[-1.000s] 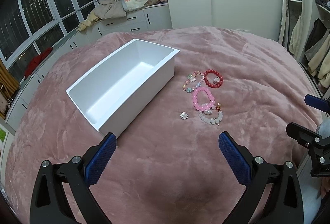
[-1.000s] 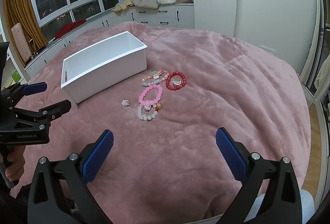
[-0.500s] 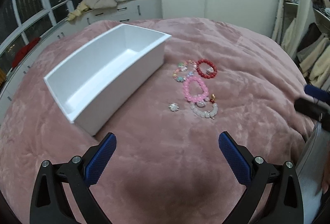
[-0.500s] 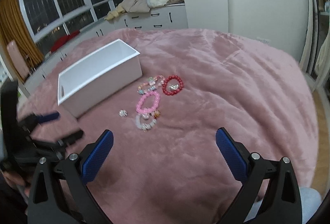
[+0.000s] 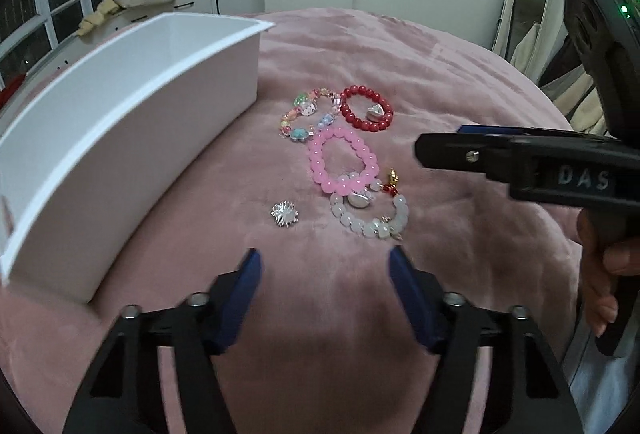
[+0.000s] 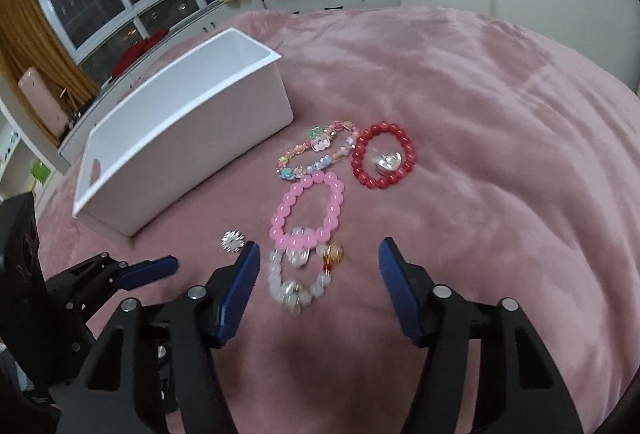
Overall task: Organize jewelry
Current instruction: 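Grasp the silver flower charm with the left tool while the right tool grasps the pink bead bracelet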
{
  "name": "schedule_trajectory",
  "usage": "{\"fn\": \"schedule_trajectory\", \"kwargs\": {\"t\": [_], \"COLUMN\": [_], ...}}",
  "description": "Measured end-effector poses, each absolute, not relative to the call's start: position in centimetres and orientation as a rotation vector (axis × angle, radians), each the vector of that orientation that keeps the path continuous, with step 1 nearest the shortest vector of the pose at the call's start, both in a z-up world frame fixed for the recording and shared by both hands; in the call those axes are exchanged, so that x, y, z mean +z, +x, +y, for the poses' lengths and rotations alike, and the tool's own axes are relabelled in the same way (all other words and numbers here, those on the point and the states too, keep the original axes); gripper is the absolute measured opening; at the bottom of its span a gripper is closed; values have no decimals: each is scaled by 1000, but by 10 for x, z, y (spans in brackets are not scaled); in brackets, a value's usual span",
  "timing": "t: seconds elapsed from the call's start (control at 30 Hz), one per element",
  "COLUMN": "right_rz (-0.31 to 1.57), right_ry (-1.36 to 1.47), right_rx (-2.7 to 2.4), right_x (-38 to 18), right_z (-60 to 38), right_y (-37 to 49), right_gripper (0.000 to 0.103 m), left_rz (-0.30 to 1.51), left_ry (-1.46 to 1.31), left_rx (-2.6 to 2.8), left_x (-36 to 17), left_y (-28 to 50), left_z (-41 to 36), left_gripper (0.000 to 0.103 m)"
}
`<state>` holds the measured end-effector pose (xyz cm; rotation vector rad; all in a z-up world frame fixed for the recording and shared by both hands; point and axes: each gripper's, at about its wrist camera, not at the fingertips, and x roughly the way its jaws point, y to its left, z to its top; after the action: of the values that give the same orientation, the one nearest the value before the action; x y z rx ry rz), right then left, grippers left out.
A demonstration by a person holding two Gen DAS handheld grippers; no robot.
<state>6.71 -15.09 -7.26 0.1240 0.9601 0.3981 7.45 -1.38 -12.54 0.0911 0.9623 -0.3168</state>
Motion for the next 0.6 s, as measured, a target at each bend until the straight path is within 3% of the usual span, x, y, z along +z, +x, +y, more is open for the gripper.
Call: {"fn": "schedule_trajectory", "kwargs": {"t": [0.23,0.43,0.47,0.53,0.6], "right_rz": [1011,1062,1065,1057,1049], "right_ry": [118,128,131,153,156], "right_rx": [422,443,444,453,457], "right_x": [-108,-131,-131,-130,-127], "right_z": [-137,-128,-127,-128,-130], "right_y": [106,120,121,120,119], "right_gripper": [49,28,27,14,13], "left_rz": [1014,1036,1041,1036,1025], "left_ry": [73,82,78,64,60], "left_rx": [-314,-308,-306,-304,-294], "left_x": [-154,-164,-163,-158,-153], "left_y": [107,120,122,122,121], "left_z": [-12,-11,-9,-6,-4], "left_gripper": [42,28,27,27,41]}}
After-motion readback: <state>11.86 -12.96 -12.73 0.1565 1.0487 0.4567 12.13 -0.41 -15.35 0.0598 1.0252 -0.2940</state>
